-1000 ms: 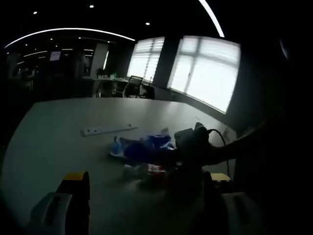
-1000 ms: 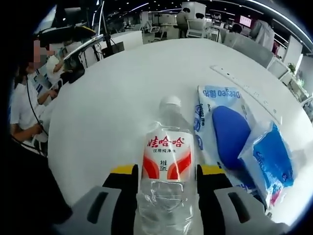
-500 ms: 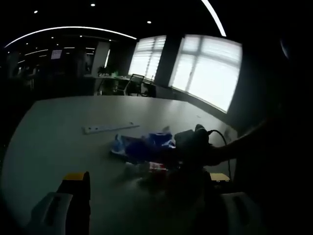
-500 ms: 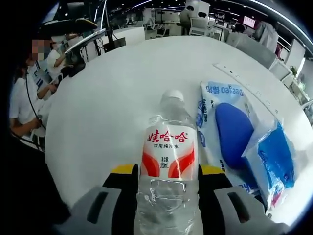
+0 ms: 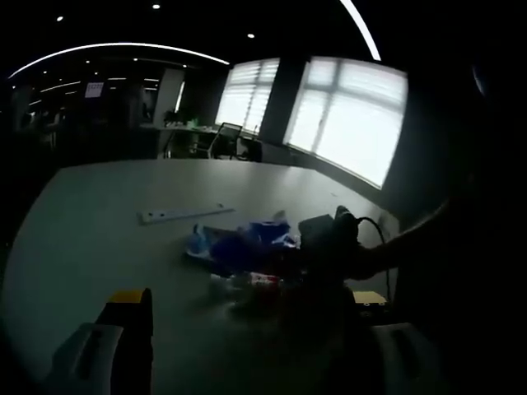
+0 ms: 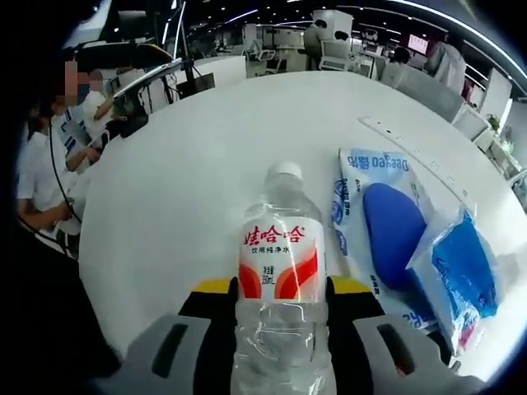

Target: Arrange the tabletop items into an orderly group along one side of the table until the central work area is clear of visible clutter.

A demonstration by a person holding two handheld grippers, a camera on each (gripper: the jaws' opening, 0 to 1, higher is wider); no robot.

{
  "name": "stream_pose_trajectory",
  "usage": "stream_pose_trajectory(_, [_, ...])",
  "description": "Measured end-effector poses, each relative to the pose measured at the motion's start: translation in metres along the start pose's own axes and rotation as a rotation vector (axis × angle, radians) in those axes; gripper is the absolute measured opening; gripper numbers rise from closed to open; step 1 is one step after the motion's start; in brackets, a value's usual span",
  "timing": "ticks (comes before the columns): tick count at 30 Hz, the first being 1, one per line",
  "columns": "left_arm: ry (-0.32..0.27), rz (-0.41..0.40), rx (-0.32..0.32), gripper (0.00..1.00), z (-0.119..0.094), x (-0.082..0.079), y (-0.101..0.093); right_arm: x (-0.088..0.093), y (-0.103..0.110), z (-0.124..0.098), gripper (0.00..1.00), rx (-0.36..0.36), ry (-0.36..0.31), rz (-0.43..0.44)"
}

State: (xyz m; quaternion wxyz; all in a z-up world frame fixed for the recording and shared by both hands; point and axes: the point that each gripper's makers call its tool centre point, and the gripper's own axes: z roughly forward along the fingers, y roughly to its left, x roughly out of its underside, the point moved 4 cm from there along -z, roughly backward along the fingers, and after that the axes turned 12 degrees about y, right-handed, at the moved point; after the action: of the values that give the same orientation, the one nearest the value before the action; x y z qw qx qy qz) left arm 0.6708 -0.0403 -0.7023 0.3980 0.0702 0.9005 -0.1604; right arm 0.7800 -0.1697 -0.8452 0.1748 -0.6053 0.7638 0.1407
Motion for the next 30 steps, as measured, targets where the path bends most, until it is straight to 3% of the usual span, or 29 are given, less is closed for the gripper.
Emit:
stream_pose_trajectory(8, [0.0,-0.002,0.005,0.92,0.002,-0.003,-0.015,0.0,0.002,-0.003,0.35,-0.007,-0.016,0.019])
stream_pose_trajectory(23, [0.0,-0.014,0.015,0.91,0.007,0.004,-0.003,0.004,0.006,-0.012,0.34,-0.015,-0.047,0.014])
stream_pose_trajectory(30, [0.001,-0.014,0.027,0.91,0.012,0.001,-0.008,0.006,0.008,-0.019,0.32,-0.013,-0.074,0.023])
